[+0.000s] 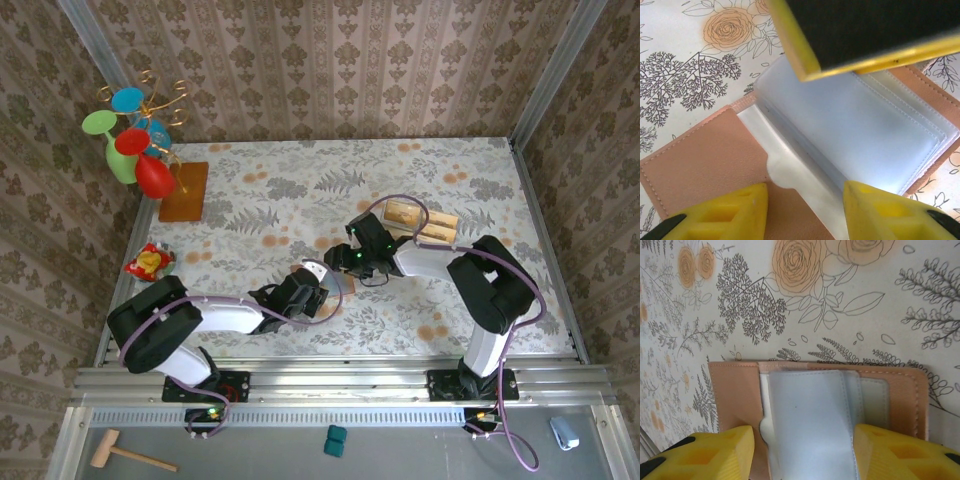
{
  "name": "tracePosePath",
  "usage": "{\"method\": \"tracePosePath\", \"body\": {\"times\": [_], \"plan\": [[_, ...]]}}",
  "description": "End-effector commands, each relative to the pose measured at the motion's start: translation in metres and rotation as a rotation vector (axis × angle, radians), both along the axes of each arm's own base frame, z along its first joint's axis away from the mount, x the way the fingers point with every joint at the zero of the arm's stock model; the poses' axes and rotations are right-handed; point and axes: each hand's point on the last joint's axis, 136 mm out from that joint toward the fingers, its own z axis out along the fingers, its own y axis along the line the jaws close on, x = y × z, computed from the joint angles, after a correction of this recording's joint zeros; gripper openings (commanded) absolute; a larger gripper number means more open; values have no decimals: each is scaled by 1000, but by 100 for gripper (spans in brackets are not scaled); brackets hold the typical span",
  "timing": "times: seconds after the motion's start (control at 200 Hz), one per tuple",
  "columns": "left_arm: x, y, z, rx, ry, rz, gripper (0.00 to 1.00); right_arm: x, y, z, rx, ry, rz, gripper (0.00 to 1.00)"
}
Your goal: Put the credit cards into the card holder
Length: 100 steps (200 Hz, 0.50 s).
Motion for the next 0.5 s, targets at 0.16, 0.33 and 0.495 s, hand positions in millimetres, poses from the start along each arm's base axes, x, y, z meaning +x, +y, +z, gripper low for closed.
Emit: {"method": "tracePosePath", "body": {"times": [0.16,0.33,0.495], "plan": [[-2,3,-6,0,3,14,44,3,2,10,12,-11,6,57],[-3,3,-7,-2,4,14,43,1,7,0,26,15,15,57],[-3,4,-7,-1,3,16,43,-1,14,-5,45,32,21,57]]}}
